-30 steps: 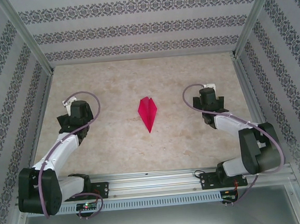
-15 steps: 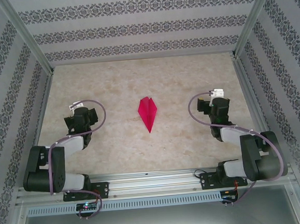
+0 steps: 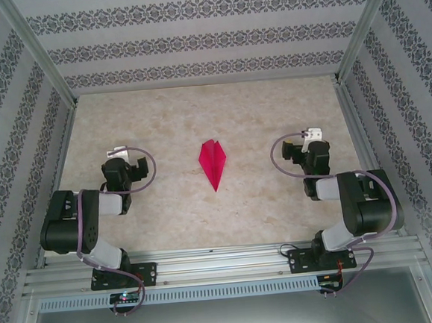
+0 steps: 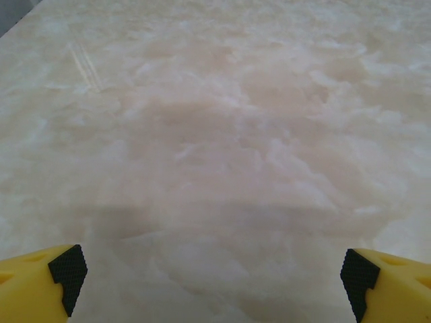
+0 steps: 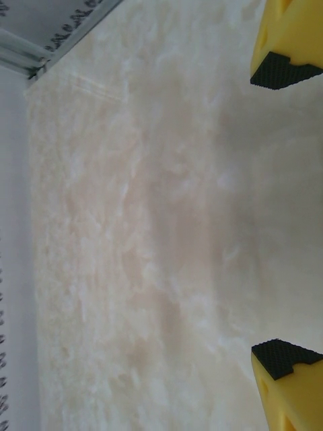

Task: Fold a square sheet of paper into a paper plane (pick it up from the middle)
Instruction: Reset both arms

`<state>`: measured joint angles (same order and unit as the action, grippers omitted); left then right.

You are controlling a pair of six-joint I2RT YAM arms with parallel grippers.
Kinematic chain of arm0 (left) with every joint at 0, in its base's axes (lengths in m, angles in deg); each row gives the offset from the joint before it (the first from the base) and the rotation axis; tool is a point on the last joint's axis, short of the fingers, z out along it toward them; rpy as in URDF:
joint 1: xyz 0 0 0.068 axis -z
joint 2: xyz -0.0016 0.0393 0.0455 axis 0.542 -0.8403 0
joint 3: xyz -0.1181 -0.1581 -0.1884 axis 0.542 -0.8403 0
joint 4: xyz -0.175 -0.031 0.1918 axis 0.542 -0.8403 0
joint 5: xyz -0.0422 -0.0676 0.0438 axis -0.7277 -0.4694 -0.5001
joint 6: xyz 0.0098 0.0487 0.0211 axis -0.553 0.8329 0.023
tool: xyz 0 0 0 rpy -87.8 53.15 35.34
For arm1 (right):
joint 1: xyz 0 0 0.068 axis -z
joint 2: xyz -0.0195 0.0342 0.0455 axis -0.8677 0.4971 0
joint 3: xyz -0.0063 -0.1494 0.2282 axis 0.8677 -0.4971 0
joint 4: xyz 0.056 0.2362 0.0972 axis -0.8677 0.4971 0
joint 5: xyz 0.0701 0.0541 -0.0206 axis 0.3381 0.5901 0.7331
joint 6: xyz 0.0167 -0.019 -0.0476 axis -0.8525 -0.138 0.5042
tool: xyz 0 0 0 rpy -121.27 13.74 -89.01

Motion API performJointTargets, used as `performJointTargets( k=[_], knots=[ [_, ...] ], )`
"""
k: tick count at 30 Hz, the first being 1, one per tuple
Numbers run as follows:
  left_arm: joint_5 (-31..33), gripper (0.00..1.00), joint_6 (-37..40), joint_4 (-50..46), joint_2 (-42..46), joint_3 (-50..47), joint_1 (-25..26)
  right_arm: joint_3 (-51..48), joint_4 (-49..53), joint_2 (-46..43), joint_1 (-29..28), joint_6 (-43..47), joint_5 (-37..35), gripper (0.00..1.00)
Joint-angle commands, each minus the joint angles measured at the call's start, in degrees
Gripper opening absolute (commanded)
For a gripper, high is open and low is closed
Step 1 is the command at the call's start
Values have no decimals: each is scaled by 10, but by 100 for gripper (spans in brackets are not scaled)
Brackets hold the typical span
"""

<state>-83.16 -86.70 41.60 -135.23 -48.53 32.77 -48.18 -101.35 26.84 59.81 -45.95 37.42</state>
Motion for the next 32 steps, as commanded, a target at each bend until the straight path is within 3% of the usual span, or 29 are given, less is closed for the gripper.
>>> performJointTargets(
  k=[1, 4, 13, 21, 32],
  knots=[
    [-12, 100, 17, 30, 5, 6, 3, 8, -29, -2, -21, 13, -50, 98],
    [-7, 100, 19, 40, 3, 3, 7, 3, -36, -4, -29, 2, -107, 98],
    [-9, 100, 20, 41, 3, 3, 6, 2, -37, -5, -32, 6, -109, 98],
    [-73, 100, 44, 29, 4, 7, 7, 3, -37, -5, -32, 6, -109, 98],
    [-73, 100, 39, 26, 3, 10, 3, 3, -36, -4, -32, 9, -91, 98]
  ],
)
